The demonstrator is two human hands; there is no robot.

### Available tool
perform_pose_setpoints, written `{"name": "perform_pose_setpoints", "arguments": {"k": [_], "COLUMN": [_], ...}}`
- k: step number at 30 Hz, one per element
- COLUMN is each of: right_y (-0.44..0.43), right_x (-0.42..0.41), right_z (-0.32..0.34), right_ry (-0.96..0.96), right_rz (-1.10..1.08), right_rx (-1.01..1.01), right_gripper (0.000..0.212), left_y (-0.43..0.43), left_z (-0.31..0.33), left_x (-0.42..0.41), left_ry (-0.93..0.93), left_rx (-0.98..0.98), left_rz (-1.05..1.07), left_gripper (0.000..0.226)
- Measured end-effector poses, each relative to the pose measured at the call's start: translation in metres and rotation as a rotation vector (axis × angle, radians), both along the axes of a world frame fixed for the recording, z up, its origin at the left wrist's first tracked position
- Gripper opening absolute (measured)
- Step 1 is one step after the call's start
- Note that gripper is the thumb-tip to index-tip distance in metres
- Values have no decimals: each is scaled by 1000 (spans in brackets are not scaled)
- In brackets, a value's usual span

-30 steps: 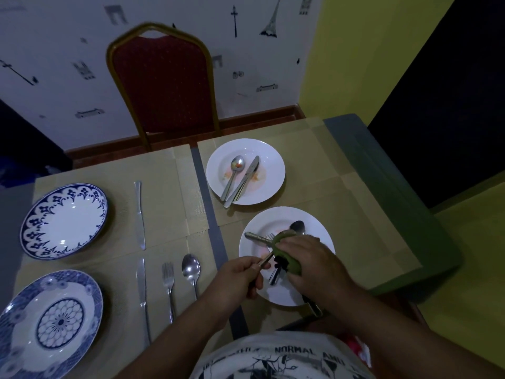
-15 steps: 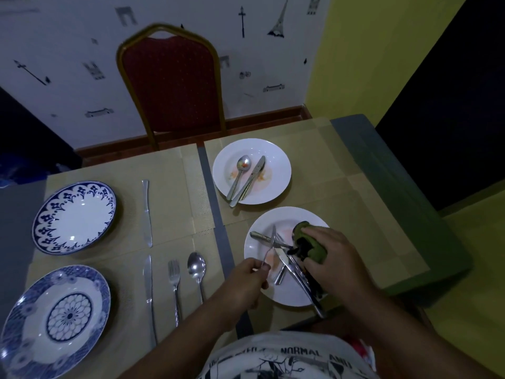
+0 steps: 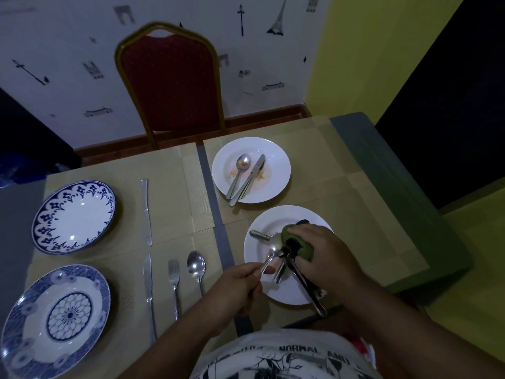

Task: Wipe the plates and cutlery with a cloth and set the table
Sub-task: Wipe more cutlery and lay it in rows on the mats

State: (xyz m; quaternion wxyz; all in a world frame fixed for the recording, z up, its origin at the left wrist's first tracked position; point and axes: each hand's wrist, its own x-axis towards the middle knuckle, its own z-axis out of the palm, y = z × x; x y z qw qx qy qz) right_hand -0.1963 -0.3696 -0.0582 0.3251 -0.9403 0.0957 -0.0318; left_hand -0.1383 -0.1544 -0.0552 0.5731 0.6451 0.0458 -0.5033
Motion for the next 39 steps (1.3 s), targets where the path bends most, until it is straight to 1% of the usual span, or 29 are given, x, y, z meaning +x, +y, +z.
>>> {"name": "perform_pose_setpoints", "arguments": {"k": [3,4,6,8,10,12,15,17,20,22,25,28,30,32,35,38,39], "right_y": [12,15,13,5,-2,-3,7,15,21,20,15,6,2,1,7,18,22], "right_x": [-6,-6,-1,5,6,2,-7,-11,-13,-13,-3,11,17,18,16,15,16], "right_z": [8,9,6,-1,-5,-2,8,11,1,-5,-4,1,5,9,12,10,9], "right_ry": [-41,-24,40,105,106,68,-1,-34,-6,9,19,33,38,43,58,99,104], "right_rz": [180,203,121,5,-83,-104,-29,66,200,216,198,106,-18,-95,-86,-44,-34], "right_rx": [19,40,104,102,57,45,42,16,-61,-87,-125,-144,-89,-31,19,61,68], "right_gripper": [54,54,55,57,57,59,63,62,58,54,48,42,47,52,56,55,55], "left_y": [1,0,-2,-5,-8,-12,-19,-23,-23,-20,-14,-11,-10,-7,2,11,13], "left_z": [2,1,-1,-1,2,7,10,10,8,8,11,12,15,15,17,21,25], "left_x": [0,1,3,5,7,9,10,9,8,6,1,-2,-1,2,13,23,25], "left_ry": [-23,-39,-53,-53,-46,-8,63,73,47,28,-9,32,86,86,-9,-48,-66], "left_rx": [23,31,68,128,165,163,146,143,132,123,121,91,56,81,196,230,228], "left_rz": [-27,-42,-57,-39,-13,8,11,45,70,30,-20,24,67,92,88,101,103], "left_gripper": [32,32,30,29,28,26,27,25,25,25,25,20,17,19,18,24,23]}}
